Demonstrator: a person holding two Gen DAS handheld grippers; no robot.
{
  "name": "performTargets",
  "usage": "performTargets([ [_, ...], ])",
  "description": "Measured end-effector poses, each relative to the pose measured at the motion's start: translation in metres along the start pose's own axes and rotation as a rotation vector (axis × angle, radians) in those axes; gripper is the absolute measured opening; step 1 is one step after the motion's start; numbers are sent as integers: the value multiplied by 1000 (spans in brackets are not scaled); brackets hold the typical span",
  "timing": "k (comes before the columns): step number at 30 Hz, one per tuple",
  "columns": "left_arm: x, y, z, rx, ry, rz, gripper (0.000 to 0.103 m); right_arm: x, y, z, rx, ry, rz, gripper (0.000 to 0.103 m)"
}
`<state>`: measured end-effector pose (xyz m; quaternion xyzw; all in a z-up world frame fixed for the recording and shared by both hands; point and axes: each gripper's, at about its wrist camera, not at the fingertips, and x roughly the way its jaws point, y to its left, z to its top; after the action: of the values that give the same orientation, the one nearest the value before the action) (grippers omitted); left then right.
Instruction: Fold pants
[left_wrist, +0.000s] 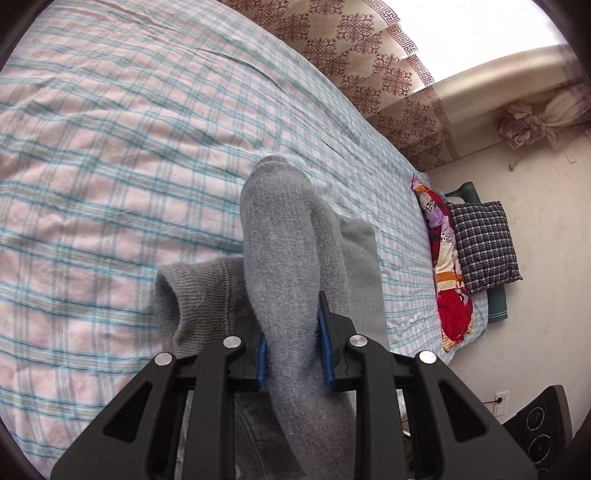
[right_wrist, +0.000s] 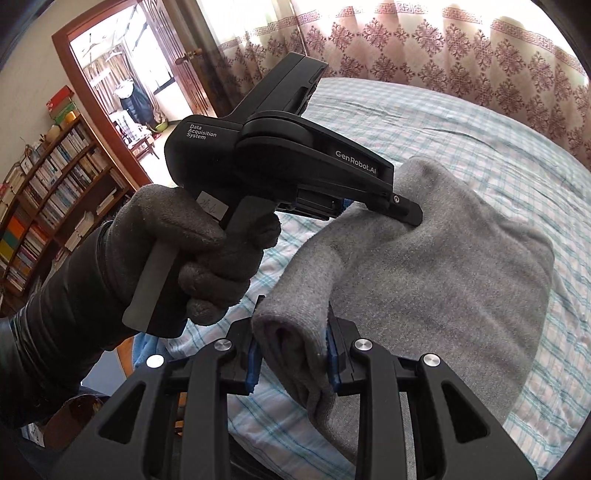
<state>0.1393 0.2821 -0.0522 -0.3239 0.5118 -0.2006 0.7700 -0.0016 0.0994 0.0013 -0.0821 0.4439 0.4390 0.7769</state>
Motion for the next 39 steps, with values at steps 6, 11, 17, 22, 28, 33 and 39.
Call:
performTargets([
  [6, 8, 24, -3, -52, 9, 16, 22, 23, -9, 3, 43, 56, 56, 27],
  [11, 9, 32, -8, -69, 0, 40, 27, 34, -25, 6, 88, 88, 133, 37],
  [17, -13, 13, -14, 26, -69, 192, 51, -4, -38, 0, 77, 3, 210, 48],
  [22, -45, -26, -26, 153, -148, 272, 54, -55, -67, -18, 109, -73, 132, 50],
  [28, -48, -80, -65, 322, -132, 239, 55, -94, -107, -56, 219, -99, -37, 50],
  [33, -24, -82, -97, 339, -48, 266, 55, -89, -105, -78, 183, -61, -66, 50],
  [39, -10, -61, -116, 343, -29, 334, 55, -62, -93, -105, 113, 57, -125, 50],
])
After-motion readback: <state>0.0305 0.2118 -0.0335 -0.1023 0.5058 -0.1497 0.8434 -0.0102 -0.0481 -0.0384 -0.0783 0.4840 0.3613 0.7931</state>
